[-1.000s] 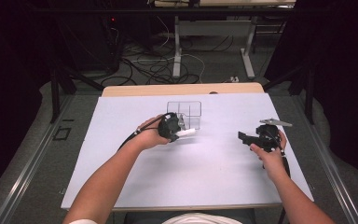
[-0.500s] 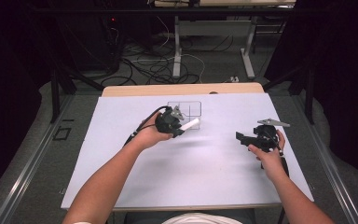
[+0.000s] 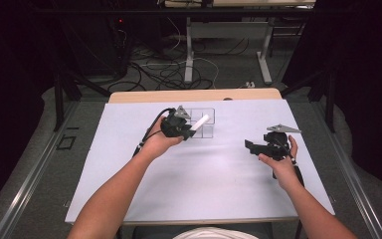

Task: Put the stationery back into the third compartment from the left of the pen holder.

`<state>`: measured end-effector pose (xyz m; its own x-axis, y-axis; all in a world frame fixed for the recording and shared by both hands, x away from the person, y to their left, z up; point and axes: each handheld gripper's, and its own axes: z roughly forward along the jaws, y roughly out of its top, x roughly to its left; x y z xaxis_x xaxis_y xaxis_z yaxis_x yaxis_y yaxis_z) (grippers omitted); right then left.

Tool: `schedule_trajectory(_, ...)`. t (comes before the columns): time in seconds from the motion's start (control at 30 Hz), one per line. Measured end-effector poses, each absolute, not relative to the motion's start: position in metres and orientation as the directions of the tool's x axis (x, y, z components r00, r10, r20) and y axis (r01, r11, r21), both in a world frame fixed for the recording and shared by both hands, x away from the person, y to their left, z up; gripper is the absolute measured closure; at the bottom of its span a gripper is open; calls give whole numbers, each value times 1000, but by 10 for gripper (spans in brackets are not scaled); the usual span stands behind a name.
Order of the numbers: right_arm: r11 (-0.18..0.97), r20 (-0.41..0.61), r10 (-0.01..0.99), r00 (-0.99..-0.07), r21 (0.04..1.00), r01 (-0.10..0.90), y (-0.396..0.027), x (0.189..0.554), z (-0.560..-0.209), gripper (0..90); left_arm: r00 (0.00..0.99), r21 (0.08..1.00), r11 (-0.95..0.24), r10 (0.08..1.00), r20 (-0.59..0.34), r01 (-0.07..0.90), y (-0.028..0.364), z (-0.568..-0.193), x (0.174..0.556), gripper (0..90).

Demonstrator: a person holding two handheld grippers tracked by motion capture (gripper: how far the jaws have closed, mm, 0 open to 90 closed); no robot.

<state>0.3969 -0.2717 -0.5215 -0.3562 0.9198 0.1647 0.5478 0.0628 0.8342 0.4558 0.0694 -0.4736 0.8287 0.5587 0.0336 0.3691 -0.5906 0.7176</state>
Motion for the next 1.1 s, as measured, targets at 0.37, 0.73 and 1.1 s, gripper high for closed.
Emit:
schedule_trajectory(0.37,24,239,866,-440,858,513,-237,408,-487,169,745,842,-365,663,-65,397,75,-466,451,710)
schedule_trajectory(0.73,-26,298,817,-494,875,484,-201,424,-454,216,702,899,-199,696,-151,391,77,-467,442,710)
schedule_trajectory(1.1,-96,411,781,-469,823,560,-183,436,-448,257,681,906,-142,708,-189,399,76,-479,436,710)
